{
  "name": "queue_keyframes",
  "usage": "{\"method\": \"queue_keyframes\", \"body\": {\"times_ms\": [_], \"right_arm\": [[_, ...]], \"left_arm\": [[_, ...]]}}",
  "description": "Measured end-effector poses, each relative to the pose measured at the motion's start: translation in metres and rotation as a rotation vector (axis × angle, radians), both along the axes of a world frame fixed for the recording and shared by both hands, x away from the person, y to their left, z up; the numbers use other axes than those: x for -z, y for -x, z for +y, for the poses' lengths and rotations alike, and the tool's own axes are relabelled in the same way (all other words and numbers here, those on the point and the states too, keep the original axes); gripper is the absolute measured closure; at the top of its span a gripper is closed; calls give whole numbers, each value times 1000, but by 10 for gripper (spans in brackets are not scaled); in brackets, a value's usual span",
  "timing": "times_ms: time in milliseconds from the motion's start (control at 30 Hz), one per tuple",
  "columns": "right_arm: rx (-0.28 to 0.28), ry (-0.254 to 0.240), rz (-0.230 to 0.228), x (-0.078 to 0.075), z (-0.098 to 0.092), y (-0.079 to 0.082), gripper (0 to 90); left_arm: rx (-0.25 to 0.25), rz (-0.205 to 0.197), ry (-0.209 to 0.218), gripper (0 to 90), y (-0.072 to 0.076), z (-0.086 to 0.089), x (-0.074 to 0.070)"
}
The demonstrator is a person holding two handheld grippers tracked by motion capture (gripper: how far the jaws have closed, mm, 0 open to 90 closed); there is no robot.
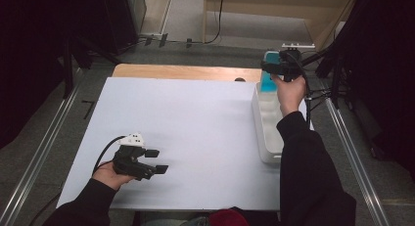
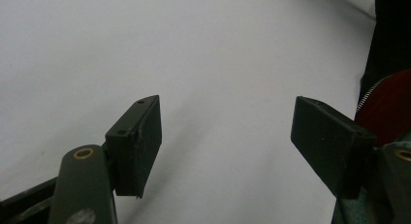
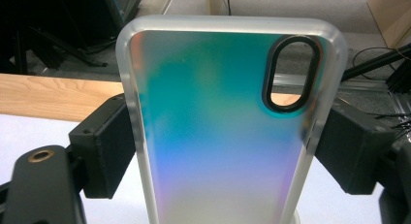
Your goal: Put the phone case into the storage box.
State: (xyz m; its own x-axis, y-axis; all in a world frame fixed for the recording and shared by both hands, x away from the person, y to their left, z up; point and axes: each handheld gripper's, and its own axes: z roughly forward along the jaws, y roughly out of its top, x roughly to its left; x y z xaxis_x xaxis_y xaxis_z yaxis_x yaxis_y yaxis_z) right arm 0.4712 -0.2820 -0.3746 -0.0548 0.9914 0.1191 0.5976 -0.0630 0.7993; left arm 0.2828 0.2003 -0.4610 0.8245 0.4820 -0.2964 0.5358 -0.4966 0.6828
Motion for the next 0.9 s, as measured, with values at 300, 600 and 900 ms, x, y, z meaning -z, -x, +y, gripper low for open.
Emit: {"method": "queue_keyframes", "body": {"times_ms": [300,600,900], "right_arm": [[-4,5,-2,5,-2,2,147],[-2,16,17,18,-2,3,147],[0,-1,34,30,-3,4,146]], "left_arm": [[2,4,0,266,0,0,0],[5,4,-8,266,0,0,0],[4,6,-8,266,0,-1,0]]}}
